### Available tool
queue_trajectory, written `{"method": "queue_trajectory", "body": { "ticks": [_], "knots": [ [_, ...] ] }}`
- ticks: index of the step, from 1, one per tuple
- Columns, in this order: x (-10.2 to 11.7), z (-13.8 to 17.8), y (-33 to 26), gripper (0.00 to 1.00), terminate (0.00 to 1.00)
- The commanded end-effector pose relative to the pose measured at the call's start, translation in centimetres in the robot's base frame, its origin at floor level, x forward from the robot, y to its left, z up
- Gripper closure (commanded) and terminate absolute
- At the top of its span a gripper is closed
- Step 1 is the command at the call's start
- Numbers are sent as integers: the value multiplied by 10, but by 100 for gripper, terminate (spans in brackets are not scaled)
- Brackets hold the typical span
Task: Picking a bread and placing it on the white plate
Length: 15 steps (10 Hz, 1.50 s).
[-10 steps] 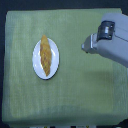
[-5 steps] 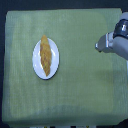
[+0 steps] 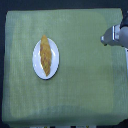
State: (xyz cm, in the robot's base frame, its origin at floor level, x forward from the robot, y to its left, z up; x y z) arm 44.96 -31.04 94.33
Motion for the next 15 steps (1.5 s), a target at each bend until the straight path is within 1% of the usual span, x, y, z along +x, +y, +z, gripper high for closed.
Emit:
{"method": "queue_trajectory", "body": {
  "ticks": [1, 3, 5, 9, 12, 13, 14, 15],
  "knots": [
    [8, -5, 2, 0, 0],
    [11, -9, 6, 0, 0],
    [19, -9, 4, 0, 0],
    [12, -11, 10, 0, 0],
    [14, -5, 6, 0, 0],
    [20, -5, 2, 0, 0],
    [21, -9, 12, 0, 0],
    [17, -13, 19, 0, 0]
  ]
}}
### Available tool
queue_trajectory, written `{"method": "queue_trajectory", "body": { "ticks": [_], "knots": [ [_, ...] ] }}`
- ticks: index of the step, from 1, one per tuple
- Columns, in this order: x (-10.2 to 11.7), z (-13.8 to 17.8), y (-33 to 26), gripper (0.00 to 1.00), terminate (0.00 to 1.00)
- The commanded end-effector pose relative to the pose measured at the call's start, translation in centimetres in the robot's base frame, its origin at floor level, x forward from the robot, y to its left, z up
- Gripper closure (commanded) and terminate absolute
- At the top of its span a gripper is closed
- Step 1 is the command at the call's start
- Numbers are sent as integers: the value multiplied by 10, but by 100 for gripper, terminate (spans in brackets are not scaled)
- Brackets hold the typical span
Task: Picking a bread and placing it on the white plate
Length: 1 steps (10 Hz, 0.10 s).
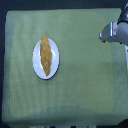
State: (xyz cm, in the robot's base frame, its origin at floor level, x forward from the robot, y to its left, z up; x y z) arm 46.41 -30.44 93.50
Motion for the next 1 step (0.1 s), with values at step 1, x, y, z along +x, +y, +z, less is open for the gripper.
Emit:
{"method": "queue_trajectory", "body": {
  "ticks": [1],
  "knots": [
    [0, -6, 14, 0, 100]
  ]
}}
